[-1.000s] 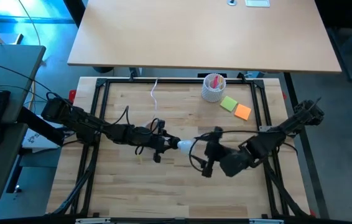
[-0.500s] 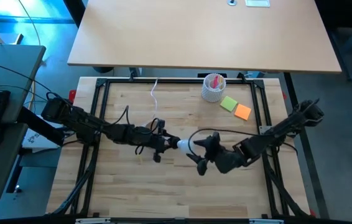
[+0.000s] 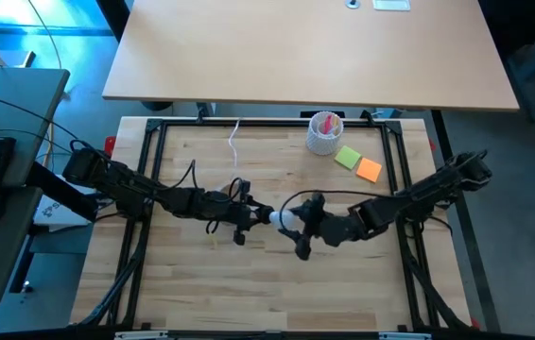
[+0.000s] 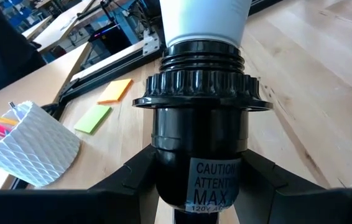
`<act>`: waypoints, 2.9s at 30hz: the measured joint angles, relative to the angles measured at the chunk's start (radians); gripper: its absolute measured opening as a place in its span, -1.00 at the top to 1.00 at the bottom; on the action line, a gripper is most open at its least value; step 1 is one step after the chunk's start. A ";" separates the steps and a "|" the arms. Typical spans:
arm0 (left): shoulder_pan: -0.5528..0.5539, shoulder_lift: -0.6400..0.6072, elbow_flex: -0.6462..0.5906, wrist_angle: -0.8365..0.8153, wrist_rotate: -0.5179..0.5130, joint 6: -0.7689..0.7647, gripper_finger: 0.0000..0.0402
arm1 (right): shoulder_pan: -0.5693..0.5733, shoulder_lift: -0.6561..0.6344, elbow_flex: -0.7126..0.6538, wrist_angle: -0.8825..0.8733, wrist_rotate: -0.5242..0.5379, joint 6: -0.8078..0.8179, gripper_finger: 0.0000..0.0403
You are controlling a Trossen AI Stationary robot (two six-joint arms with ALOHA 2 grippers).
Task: Screw lightbulb
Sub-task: Remove the light bulb from the lamp
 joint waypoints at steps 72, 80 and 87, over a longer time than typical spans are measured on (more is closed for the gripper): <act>0.001 0.000 0.000 -0.001 0.022 -0.006 0.28 | 0.045 0.000 0.130 -0.239 0.059 -0.105 -0.23; -0.002 0.000 0.000 -0.003 0.037 0.008 0.28 | 0.052 0.000 0.129 -0.235 0.001 -0.895 -0.23; -0.002 0.000 0.000 -0.003 0.038 0.004 0.28 | 0.052 0.000 0.129 -0.234 -0.014 -0.998 -0.24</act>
